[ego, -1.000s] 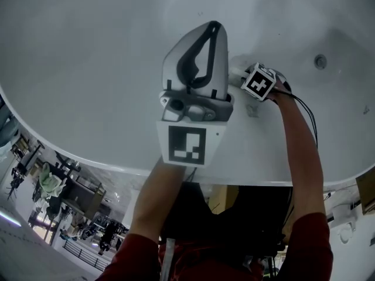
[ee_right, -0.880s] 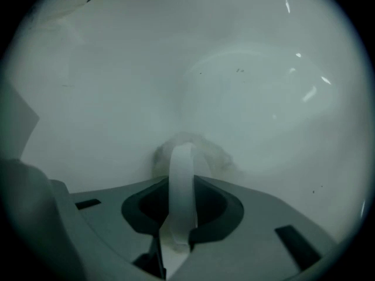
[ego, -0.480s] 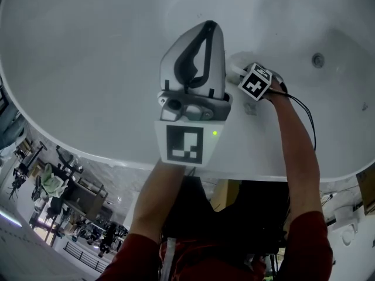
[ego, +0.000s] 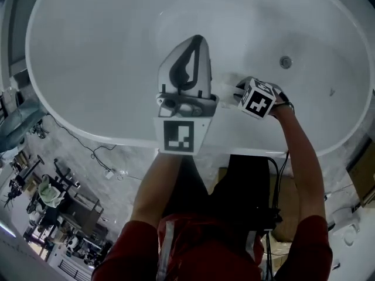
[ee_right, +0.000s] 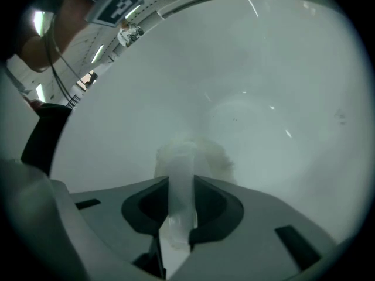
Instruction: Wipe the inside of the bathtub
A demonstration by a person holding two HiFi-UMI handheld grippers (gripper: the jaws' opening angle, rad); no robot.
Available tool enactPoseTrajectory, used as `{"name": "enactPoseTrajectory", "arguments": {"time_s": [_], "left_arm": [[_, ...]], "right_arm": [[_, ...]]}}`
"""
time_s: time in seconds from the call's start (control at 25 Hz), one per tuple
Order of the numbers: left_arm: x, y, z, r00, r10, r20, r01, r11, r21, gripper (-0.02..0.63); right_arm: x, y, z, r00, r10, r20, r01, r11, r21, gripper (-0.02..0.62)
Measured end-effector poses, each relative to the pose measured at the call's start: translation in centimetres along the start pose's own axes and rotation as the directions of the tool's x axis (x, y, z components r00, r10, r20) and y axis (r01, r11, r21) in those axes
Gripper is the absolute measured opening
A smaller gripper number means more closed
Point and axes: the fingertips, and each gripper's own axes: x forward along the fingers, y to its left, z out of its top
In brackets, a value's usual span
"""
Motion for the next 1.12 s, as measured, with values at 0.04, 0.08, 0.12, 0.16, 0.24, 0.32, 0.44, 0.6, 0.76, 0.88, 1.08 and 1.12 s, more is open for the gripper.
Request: {"name": "enactPoseTrajectory", "arguments": {"time_s": [0.04, 0.08, 0.12, 0.16, 0.24, 0.32, 0.44, 0.6, 0.76, 0.88, 1.08, 1.12], "left_arm": [[-0.1, -0.9, 1.1, 1.0, -0.004, 0.007, 0.004, 1.0, 0.003, 0.015], [-0.2, -1.6, 2.2, 1.0, -0.007, 0.013, 0.007, 1.0, 0.004, 0.015], [-0.5, -2.3, 3.5, 1.0, -0.011, 0.017, 0.011, 1.0, 0.003, 0.015], [-0.8, -2.9, 4.9, 1.0, -0.016, 0.022, 0.016, 1.0, 0.0, 0.015], [-1.3, -4.1, 8.0, 0.999, -0.024, 0.038, 0.025, 1.0, -0.011, 0.015], [-1.5, -5.2, 10.4, 0.998, -0.033, 0.051, 0.034, 0.999, -0.027, 0.015], [-1.9, -5.8, 12.2, 0.995, -0.064, 0.073, 0.067, 0.997, -0.037, 0.015], [-2.9, -5.1, 13.1, 0.99, -0.122, 0.072, 0.125, 0.991, -0.037, 0.015], [-3.1, -4.1, 13.9, 0.987, -0.141, 0.079, 0.146, 0.987, -0.067, 0.015], [-3.4, -2.9, 14.5, 0.987, -0.132, 0.089, 0.141, 0.985, -0.102, 0.015], [-3.4, -2.2, 14.2, 0.991, -0.102, 0.091, 0.112, 0.987, -0.113, 0.015], [-3.4, -1.9, 13.8, 0.992, -0.091, 0.088, 0.101, 0.988, -0.117, 0.015]], "right_arm": [[-2.1, 0.9, -0.4, 1.0, 0.002, -0.002, -0.002, 1.0, -0.016, 0.091], [-4.1, 1.9, -0.6, 1.0, 0.003, -0.005, -0.003, 1.0, -0.029, 0.091], [-6.0, 3.1, -0.6, 1.0, 0.006, -0.006, -0.007, 0.999, -0.038, 0.091], [-7.9, 4.6, -0.4, 1.0, 0.012, -0.006, -0.012, 0.999, -0.043, 0.091], [-11.5, 7.5, 0.2, 1.0, 0.027, -0.003, -0.027, 0.999, -0.043, 0.091], [-13.8, 9.8, 0.5, 0.999, 0.043, 0.0, -0.043, 0.998, -0.036, 0.091], [-14.2, 12.6, 1.1, 0.997, 0.075, -0.002, -0.075, 0.997, -0.007, 0.091], [-11.9, 15.1, 2.1, 0.992, 0.125, -0.015, -0.123, 0.989, 0.08, 0.091], [-10.9, 14.5, 2.1, 0.995, 0.095, -0.042, -0.089, 0.987, 0.135, 0.091], [-10.8, 14.4, 2.3, 0.994, 0.094, -0.057, -0.085, 0.985, 0.149, 0.091], [-10.6, 13.9, 1.5, 0.994, 0.104, -0.047, -0.093, 0.977, 0.193, 0.091], [-10.3, 13.6, 1.4, 0.993, 0.109, -0.047, -0.098, 0.975, 0.201, 0.091]]}}
